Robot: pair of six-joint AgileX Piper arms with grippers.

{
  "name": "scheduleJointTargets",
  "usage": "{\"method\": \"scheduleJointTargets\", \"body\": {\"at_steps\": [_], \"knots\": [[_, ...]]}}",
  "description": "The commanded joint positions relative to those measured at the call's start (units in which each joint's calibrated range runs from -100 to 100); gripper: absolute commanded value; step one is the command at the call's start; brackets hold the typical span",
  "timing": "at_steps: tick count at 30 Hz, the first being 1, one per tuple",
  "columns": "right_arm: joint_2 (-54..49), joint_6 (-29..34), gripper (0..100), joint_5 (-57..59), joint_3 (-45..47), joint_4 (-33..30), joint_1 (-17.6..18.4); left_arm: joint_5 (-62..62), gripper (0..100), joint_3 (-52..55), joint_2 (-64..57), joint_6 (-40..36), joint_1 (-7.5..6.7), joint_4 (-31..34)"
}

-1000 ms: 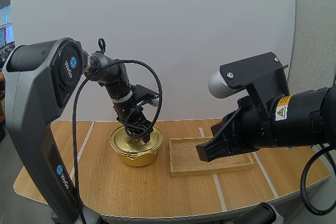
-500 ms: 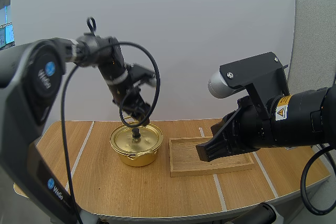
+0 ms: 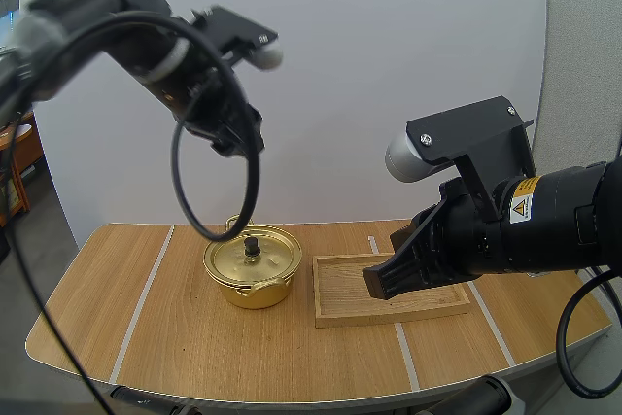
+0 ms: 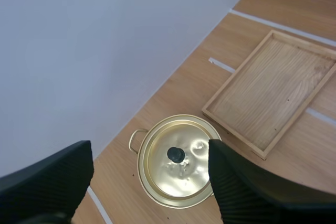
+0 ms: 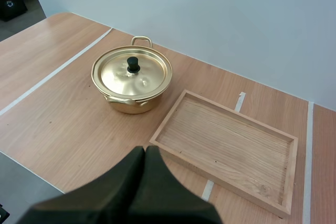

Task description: Open the pot, put the pineapple inside, and close it

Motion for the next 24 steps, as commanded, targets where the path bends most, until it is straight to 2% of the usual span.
{"method": "scheduleJointTargets", "body": {"at_steps": [1, 14, 15, 23, 24], "knots": [[-0.4, -0.2, 0, 0.0, -0.1, -0.4, -0.1, 0.8, 100, -0.4, -6.0, -1.7, -0.11, -1.0], [-0.5, -0.2, 0, 0.0, -0.1, -0.6, -0.1, 0.8, 100, 2.4, -29.0, -8.9, -0.11, -0.6], [-0.5, -0.2, 0, 0.0, -0.1, -0.6, -0.2, 0.8, 93, 3.2, -30.7, -9.3, -0.11, -0.5], [-4.3, -0.2, 0, 0.0, -0.1, -0.4, -2.3, 0.8, 6, 11.5, -42.0, -9.9, -0.11, 0.3], [-5.2, -0.2, 0, 0.0, -0.1, -0.4, -2.8, 0.8, 0, 12.6, -43.3, -9.9, -0.11, 0.3]]}}
